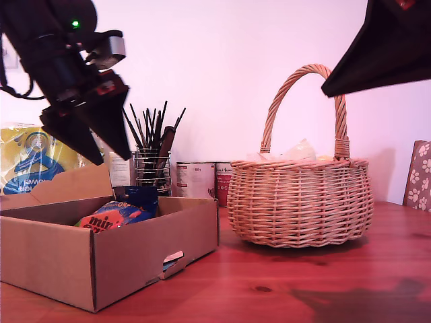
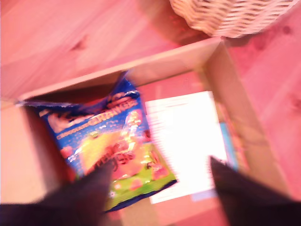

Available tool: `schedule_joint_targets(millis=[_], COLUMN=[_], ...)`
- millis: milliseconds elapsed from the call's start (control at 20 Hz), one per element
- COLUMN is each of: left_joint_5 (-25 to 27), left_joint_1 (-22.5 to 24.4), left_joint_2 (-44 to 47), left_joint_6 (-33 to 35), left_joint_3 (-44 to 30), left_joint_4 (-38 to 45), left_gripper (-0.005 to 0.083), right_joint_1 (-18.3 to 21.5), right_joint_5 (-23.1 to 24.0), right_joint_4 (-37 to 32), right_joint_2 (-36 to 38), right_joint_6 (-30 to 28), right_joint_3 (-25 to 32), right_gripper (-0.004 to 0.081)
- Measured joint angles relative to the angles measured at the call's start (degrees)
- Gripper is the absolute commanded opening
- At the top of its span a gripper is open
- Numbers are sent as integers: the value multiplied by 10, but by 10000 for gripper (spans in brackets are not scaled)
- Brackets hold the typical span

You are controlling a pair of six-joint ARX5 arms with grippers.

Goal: Move the bags of Easter eggs from the cardboard box on the left into the woven basket on the right side.

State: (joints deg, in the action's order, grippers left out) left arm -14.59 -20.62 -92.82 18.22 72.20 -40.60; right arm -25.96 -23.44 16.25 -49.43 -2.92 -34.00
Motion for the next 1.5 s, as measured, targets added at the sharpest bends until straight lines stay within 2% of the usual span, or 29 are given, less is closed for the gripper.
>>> schedule_joint_targets(millis=[250,400,500,850,1350,1450,1500], left_joint_5=[62,97,127,180,202,202,202], left_joint_1=[-49,-68,-71,-71,-71,-71,-71], left_joint_2=[0,-3,-14,-92,-173,-173,-173], left_joint_6=[-52,-113,-146,-192,-198,-198,-198], left_joint_3=[0,0,0,0,0,0,0], left_joint_4=[53,71,81,97,122,122,121], left_gripper=[793,793,793,793,792,764,713], right_joint_1=[0,0,0,0,0,0,0], right_joint_5=[0,0,0,0,0,0,0], right_joint_4=[-1,-2,-2,-2,-2,-2,-2], right_joint_2=[-7,-7,-7,-7,-7,-7,-7], right_joint_6=[0,0,0,0,0,0,0], right_joint_3=[0,0,0,0,0,0,0], right_gripper=[-5,-5,-5,-5,-5,-5,-5])
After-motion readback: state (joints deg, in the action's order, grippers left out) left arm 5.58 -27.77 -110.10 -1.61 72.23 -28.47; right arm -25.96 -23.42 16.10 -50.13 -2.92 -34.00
